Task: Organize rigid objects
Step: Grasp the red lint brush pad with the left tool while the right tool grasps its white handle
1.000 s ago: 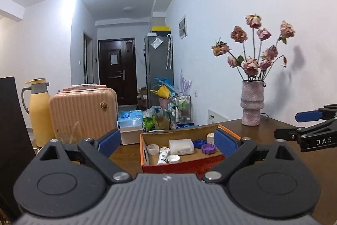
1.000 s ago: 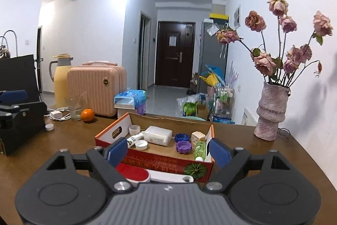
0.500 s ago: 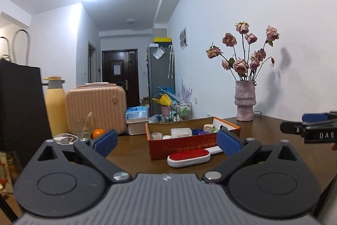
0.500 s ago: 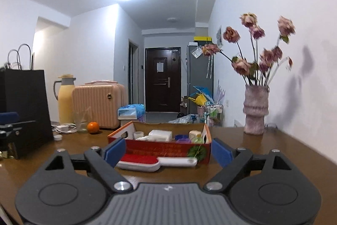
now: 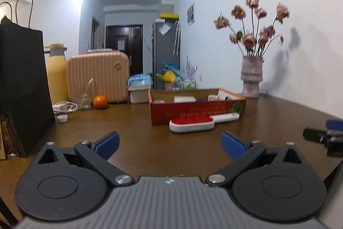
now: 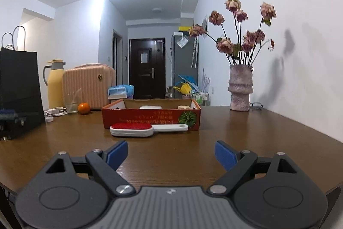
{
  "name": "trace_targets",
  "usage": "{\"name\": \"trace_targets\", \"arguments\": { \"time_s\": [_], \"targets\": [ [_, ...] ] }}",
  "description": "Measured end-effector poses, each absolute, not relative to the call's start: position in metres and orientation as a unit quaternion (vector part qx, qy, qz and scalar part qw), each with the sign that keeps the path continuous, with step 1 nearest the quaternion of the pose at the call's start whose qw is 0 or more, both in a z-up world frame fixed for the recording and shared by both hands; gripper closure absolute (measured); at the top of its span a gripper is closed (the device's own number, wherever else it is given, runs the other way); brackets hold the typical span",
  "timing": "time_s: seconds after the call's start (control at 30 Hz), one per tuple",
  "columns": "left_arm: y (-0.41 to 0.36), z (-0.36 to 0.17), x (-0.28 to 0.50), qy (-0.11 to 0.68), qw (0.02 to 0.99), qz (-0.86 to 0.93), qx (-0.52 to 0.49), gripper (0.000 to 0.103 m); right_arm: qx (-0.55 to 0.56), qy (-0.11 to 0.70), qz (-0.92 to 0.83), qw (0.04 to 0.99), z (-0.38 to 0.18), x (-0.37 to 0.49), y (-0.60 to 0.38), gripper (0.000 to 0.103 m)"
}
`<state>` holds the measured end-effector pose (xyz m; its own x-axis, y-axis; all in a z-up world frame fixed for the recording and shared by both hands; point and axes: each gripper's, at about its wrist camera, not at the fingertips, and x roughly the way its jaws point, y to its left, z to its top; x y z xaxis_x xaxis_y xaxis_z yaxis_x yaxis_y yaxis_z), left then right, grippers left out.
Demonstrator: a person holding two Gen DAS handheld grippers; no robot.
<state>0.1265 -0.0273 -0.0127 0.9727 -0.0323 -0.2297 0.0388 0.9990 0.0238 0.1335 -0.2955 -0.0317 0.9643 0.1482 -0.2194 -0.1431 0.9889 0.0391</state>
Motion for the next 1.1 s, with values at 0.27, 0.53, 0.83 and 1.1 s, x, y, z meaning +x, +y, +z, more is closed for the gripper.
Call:
{"name": "trace_targets", "arguments": {
  "time_s": [0.27,0.53,0.83,1.1],
  "targets": [
    [-0.024,-0.001,0.211,0.159,0.986,-0.043,-0.003,0.004,0.049,0.155,0.125,0.979,-0.025,0.208,-0.304,0.023],
    [-0.034,-0.004,0.347,0.238,0.968,-0.075,-0.014,0.031,0.060,0.212,0.161,0.962,0.002,0.344,-0.320,0.037],
    [-0.025,-0.043,0.441,0.320,0.939,-0.075,-0.098,0.040,0.059,0.296,0.150,0.942,-0.033,0.476,-0.321,0.051],
    [-0.011,-0.055,0.449,0.347,0.919,-0.104,-0.158,0.042,0.116,0.332,0.163,0.922,-0.069,0.503,-0.336,0.068]
  ]
}}
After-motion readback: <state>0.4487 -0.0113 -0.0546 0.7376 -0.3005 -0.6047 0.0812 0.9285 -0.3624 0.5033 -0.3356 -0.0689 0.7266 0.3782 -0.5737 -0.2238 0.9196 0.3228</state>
